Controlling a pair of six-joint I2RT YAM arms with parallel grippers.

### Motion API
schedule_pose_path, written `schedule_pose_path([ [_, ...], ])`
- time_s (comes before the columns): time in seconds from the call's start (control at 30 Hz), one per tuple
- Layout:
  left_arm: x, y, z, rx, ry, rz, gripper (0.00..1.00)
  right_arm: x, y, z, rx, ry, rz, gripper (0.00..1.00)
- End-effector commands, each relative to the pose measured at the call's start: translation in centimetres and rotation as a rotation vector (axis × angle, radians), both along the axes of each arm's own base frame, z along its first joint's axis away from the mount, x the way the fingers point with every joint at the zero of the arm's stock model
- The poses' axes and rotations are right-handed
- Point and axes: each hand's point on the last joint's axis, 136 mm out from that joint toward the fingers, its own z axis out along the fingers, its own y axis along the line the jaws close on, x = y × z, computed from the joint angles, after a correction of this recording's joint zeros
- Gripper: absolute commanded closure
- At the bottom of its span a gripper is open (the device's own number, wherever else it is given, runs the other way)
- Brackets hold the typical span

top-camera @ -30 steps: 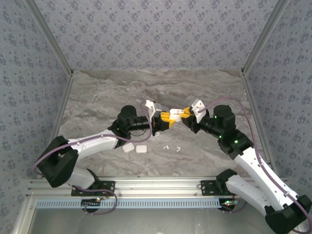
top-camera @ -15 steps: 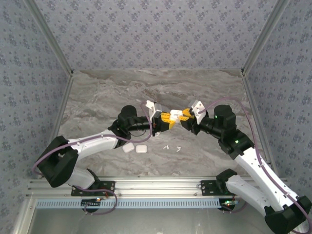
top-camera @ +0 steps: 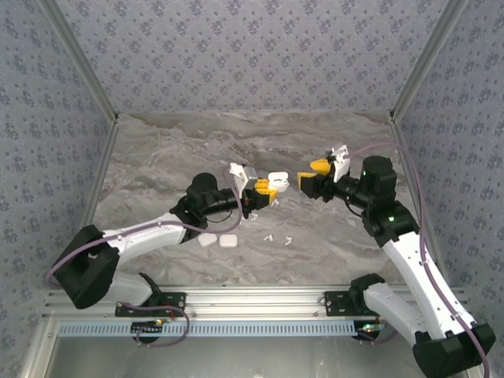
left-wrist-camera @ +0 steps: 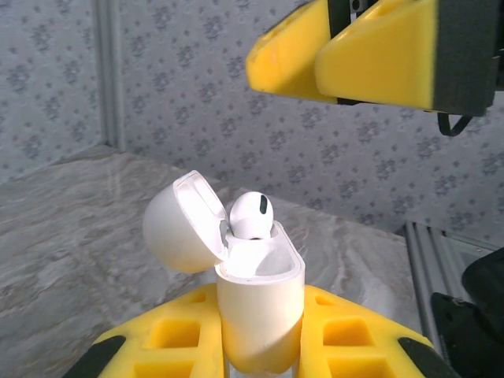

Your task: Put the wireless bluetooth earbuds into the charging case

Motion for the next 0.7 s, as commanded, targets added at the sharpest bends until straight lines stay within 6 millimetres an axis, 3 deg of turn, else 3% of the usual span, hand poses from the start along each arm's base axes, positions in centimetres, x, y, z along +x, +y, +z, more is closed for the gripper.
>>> schedule_pose_path([
  [0.0, 1.0, 1.7, 0.5, 0.023, -0.056, 0.111, 1.0, 1.2, -0.6, -2.2, 0.051, 0.149, -0.062, 0.4],
  [0.17, 1.2, 3.7, 0.3, 0.062, -0.083, 0.189, 1.0, 3.4, -0.8, -8.5, 0.03, 0.352, -0.132, 0.42],
  [0.37, 0.2, 4.8, 1.0, 0.1, -0.123, 0.188, 1.0, 5.3, 0.5, -15.6, -0.048, 0.539, -0.146, 0.43],
  [0.67, -0.6, 5.6, 2.0, 0.085, -0.147, 0.188, 1.0, 7.1, 5.6, -23.2, -0.278, 0.638, 0.013, 0.49],
])
